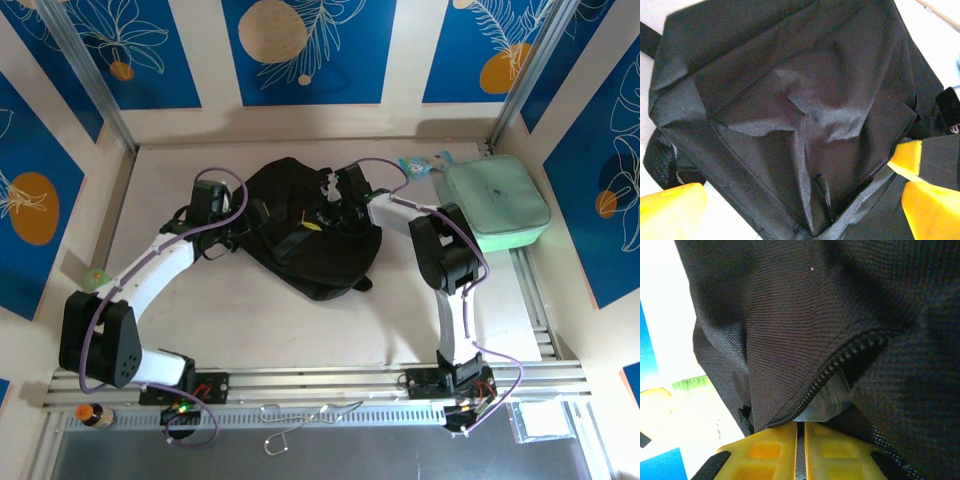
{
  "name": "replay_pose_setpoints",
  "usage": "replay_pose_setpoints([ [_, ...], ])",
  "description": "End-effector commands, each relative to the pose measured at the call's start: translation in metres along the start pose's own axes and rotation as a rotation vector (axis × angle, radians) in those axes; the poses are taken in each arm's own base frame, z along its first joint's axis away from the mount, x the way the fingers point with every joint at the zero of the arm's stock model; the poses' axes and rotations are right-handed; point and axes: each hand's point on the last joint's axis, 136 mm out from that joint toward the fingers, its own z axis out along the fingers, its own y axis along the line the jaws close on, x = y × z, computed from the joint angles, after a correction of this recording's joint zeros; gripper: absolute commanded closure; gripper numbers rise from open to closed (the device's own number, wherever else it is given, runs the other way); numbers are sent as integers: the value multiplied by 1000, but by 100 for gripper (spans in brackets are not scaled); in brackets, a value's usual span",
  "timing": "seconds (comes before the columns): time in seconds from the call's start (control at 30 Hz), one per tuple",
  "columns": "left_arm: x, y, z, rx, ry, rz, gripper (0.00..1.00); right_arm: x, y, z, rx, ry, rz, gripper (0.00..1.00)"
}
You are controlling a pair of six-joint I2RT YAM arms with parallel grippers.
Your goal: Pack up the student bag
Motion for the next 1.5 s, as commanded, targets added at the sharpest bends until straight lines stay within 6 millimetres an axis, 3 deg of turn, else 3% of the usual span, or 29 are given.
replay_pose_setpoints([
  [0.0, 0, 0, -1, 25, 0, -18, 1, -8, 24, -7, -65, -61, -85, 83],
  [0.13, 2, 3, -1, 23, -2, -33, 1, 3, 31, -29, -63, -101, -142, 75],
  [0.2, 2, 6, 0, 23, -6, -45, 1, 10, 28, -38, -31, -117, -144, 64],
  [0.3, 1, 7, 1, 29, -10, -63, 2, 18, 25, -42, -7, -118, -122, 51],
  [0.4, 2, 8, 5, 35, -3, -81, 3, 21, 27, -41, 14, -123, -93, 44],
  [0.57, 10, 7, 10, 51, 33, -115, 10, 19, 29, -38, 82, -134, -100, 43],
  [0.8, 29, 17, 21, 56, 89, -173, 28, 32, 48, -31, 176, -83, -364, 45],
  [0.97, 28, 40, 19, 33, 68, -261, 29, 48, 57, -8, 265, 30, -575, 47],
  [1.17, 26, 68, 9, 17, 28, -361, 29, 57, 61, 24, 303, 120, -677, 48],
  [1.33, 25, 75, 3, 15, 21, -378, 29, 55, 58, 41, 337, 144, -707, 49],
  [1.47, 24, 74, 5, 20, 28, -379, 29, 52, 50, 51, 382, 160, -717, 55],
])
